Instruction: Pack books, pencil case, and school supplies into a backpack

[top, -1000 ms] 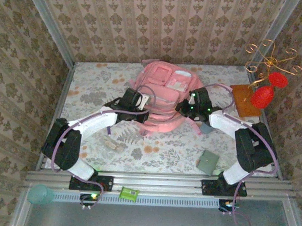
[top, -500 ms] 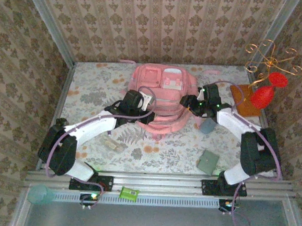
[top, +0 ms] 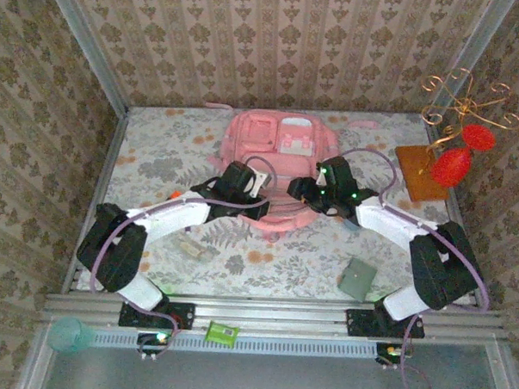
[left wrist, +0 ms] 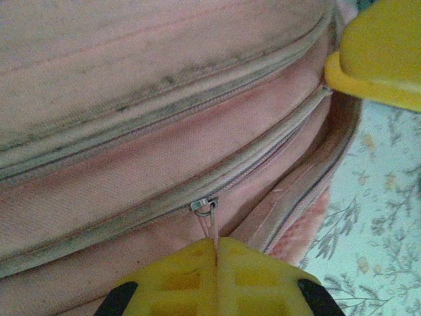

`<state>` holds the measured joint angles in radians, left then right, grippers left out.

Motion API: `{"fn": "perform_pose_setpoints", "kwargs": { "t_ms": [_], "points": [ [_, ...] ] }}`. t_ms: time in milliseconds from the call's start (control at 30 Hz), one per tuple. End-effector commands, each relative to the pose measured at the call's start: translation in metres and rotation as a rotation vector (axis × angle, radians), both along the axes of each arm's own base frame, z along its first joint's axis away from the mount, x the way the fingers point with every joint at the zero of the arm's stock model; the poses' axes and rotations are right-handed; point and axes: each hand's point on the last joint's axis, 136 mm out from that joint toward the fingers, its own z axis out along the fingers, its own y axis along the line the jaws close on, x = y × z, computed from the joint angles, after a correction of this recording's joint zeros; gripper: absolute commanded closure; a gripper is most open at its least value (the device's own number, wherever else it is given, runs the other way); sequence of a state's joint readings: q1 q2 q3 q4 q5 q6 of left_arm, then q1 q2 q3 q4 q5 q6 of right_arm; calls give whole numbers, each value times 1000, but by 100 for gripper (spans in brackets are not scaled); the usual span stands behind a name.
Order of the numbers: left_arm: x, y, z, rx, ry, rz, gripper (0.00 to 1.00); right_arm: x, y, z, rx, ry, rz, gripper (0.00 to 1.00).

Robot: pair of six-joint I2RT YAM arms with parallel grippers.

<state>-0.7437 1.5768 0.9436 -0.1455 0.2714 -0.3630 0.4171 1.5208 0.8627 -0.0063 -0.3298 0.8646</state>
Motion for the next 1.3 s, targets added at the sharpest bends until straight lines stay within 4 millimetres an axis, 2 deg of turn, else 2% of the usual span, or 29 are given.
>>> {"fn": "perform_pose_setpoints", "kwargs": {
  "t_ms": [0, 100, 267, 667, 1067, 1167, 1267],
  "points": [
    [-8, -7, -15, 13, 12, -39, 100, 10, -2, -8, -31, -6, -23, 45],
    [-11, -10, -21, 13, 35, -49, 100, 7, -2, -24, -37, 24, -24, 47],
    [-14, -9, -27, 24, 60, -55, 99, 3, -3, -37, -33, 47, -35, 48],
    [-22, -3, -32, 82, 111, -73, 86, 4, -4, -39, -40, 44, -39, 48],
    [-23, 4, -47, 175, 138, -66, 81, 5, -5, -37, -36, 38, -40, 49],
    [-22, 0, -48, 159, 135, -73, 86, 4, -4, -40, -36, 44, -38, 49],
    [-18, -6, -42, 131, 120, -80, 100, 3, -4, -39, -27, 43, -38, 48]
  ]
}}
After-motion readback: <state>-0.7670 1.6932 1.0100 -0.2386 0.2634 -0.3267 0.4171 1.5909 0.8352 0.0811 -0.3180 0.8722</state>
